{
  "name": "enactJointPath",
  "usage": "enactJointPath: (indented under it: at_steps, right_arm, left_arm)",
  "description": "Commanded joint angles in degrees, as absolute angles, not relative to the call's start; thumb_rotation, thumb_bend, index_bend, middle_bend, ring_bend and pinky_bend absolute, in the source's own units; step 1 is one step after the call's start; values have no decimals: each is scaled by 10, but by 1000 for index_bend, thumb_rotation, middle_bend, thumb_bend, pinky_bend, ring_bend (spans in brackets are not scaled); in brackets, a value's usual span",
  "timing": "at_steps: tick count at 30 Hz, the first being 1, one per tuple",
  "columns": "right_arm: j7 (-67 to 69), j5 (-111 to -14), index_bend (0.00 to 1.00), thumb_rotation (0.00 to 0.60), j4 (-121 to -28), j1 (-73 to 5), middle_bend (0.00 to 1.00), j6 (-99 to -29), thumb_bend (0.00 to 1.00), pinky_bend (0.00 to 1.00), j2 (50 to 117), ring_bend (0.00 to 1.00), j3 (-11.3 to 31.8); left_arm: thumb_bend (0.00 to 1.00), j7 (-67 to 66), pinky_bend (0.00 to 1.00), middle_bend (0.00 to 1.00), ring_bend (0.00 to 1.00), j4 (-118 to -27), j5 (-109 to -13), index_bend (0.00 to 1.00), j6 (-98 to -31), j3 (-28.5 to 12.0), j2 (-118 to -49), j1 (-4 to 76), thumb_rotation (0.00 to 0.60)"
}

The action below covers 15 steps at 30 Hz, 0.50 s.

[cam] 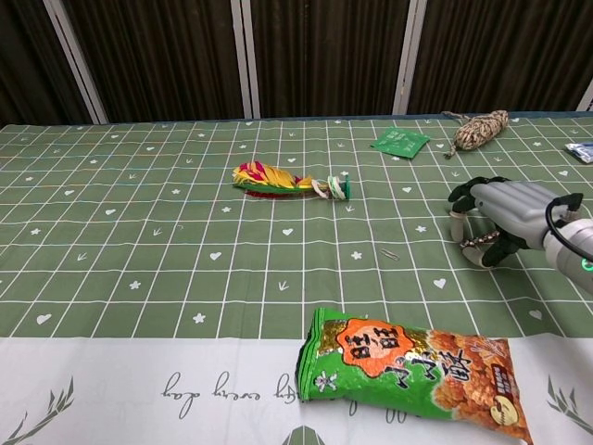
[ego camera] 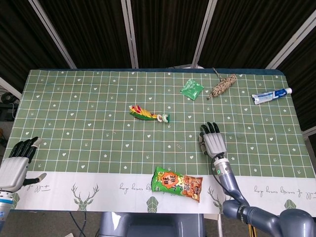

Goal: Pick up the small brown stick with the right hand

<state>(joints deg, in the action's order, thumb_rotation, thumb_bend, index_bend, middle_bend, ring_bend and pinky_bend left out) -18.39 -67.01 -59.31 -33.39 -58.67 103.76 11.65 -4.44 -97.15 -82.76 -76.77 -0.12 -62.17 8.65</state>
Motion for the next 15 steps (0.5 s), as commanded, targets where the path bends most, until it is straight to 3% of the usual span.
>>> enactJointPath:
  at_steps: [1,15]
  right_arm:
    - [-183,-671,502,600,-592,-334,138,-588,306,30,1039,0,116]
    - [-182,-671,518,600,-585,-335,153,-588,311,30,1043,0,119]
  left_arm:
    - [116,-44,0,0,0,-972,-827,0,-767,-1,-621,87,600]
    - [118,-42,0,0,0,-974,-824,0,-765,-2,-621,87,600]
